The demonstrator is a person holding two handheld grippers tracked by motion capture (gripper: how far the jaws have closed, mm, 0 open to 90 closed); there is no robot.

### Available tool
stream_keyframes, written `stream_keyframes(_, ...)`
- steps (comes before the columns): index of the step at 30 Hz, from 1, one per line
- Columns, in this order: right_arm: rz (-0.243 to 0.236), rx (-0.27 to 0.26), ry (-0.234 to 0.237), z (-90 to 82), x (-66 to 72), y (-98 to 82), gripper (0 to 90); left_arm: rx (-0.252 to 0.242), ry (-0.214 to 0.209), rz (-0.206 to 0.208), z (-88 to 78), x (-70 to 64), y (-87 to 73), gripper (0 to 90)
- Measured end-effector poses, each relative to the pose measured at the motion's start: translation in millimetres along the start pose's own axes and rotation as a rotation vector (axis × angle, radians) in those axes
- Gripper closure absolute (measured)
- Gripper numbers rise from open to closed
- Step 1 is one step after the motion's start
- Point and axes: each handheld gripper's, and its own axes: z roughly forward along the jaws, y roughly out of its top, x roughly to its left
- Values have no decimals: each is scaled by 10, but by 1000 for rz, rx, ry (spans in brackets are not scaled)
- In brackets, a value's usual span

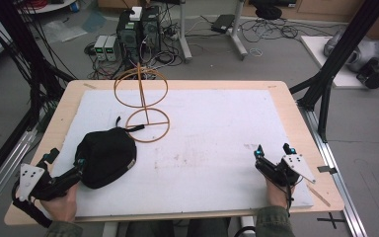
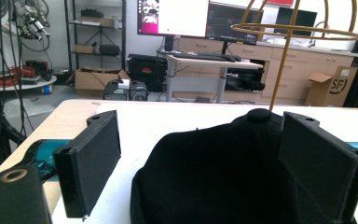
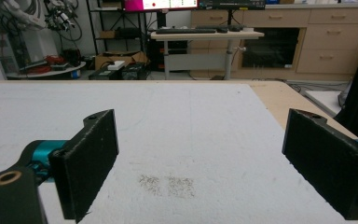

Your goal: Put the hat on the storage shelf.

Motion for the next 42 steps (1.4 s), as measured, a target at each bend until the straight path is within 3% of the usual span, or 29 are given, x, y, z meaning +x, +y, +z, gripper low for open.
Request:
stream_keyframes(7,20,-1,-15,-35,-51,-5,97,6,-12,18,31,-51,-2,138)
stream_keyframes(29,25,11,4,12,-5,-6,97,4,3,2,-19,7,4,138)
stream_keyframes(42,22,16,6,10,-8,-9,97,45,-62,15,40,-89,10,137)
